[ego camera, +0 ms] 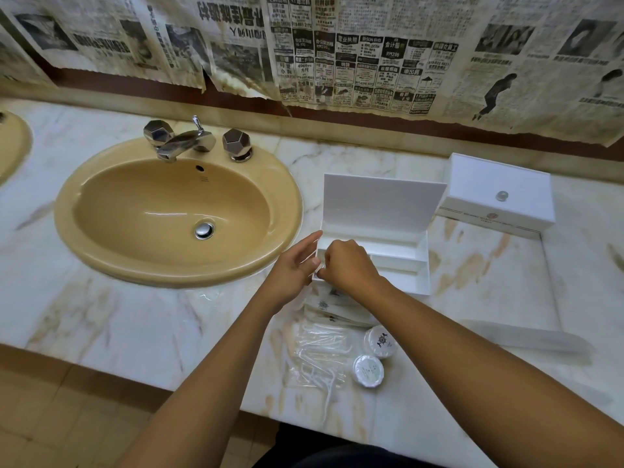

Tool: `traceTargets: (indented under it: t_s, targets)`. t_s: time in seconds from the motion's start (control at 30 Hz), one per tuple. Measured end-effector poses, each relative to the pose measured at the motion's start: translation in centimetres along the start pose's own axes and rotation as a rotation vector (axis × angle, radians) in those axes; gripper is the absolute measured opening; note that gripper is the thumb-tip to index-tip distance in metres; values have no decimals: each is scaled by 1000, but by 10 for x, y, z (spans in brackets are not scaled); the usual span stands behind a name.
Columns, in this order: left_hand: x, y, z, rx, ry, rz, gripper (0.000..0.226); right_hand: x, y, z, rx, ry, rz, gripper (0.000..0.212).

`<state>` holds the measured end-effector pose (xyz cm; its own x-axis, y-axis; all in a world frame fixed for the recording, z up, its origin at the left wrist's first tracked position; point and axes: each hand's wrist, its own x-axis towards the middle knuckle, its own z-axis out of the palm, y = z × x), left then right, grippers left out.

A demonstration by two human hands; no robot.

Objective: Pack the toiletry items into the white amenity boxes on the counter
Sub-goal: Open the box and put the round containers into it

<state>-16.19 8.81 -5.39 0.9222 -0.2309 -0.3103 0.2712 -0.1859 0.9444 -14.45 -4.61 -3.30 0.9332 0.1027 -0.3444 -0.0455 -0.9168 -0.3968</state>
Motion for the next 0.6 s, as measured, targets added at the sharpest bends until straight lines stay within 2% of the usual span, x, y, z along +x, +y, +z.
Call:
traceTargets:
  t_s: [0.23, 0.43, 0.6]
  targets:
    - [1, -4, 1, 22, 10, 16, 51, -1, 7, 1, 40, -11, -5, 24]
    - [1, -6, 4, 45, 18, 27, 50, -7, 9, -1, 119, -56, -3, 17]
    - [-2, -4, 5, 47, 26, 26, 47, -22, 11, -12, 115, 0, -68, 16]
